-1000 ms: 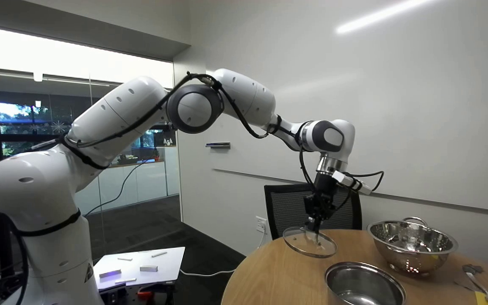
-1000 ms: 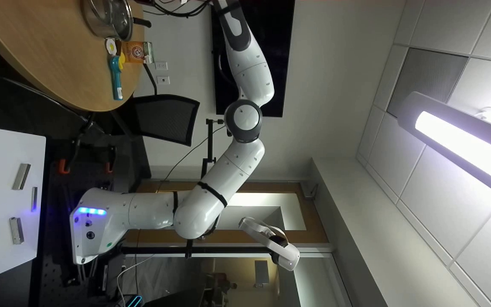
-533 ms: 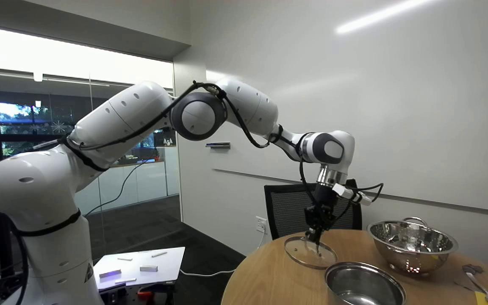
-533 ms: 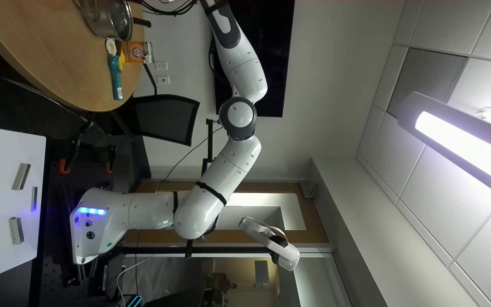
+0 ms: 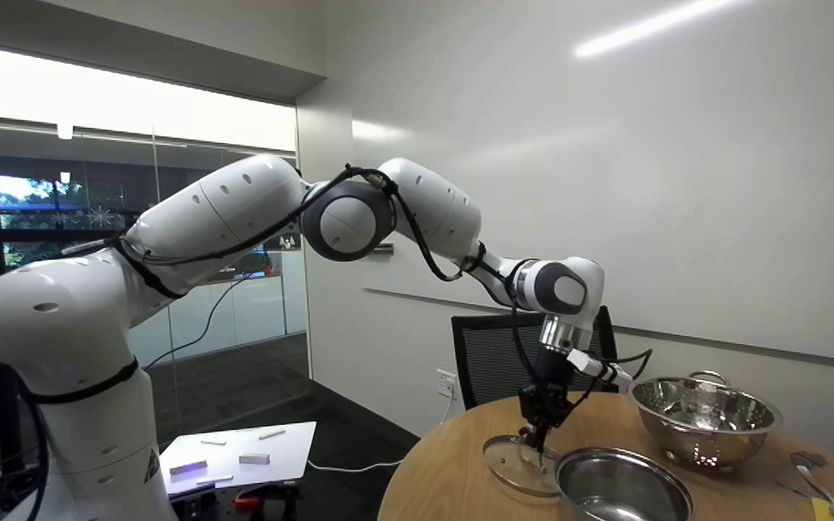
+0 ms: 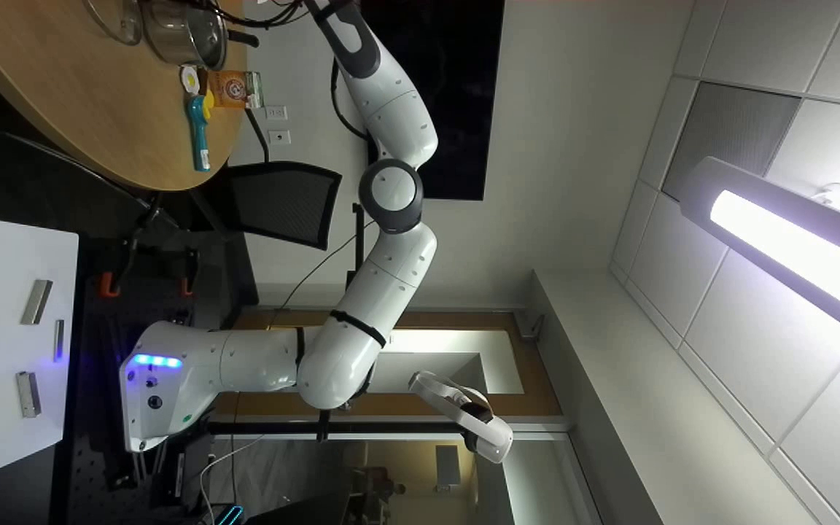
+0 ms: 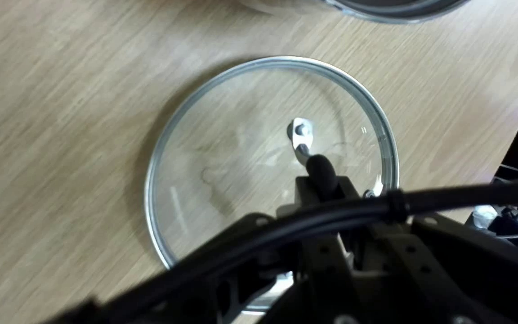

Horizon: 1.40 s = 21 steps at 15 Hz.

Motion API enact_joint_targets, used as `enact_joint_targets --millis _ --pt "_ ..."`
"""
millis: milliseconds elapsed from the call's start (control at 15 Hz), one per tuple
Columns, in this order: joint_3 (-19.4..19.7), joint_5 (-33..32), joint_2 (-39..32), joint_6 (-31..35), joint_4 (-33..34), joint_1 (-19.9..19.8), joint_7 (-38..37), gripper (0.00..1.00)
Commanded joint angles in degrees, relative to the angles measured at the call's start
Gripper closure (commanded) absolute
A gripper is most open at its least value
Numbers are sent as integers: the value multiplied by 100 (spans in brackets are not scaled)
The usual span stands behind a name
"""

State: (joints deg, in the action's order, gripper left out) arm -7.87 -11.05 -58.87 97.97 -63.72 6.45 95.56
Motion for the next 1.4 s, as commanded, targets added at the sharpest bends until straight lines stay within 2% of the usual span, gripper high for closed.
enact_joint_targets --millis 0,333,400,533,1000,1333 --pt "60 -109 -46 66 77 77 18 96" --pt "81 -126 -43 128 79 81 5 96" --pt "79 -126 -42 116 80 80 19 60" --pt "81 -133 -39 119 80 85 17 54" --pt "58 -87 25 48 83 53 36 2" --pt "29 34 287 -152 390 -41 48 0"
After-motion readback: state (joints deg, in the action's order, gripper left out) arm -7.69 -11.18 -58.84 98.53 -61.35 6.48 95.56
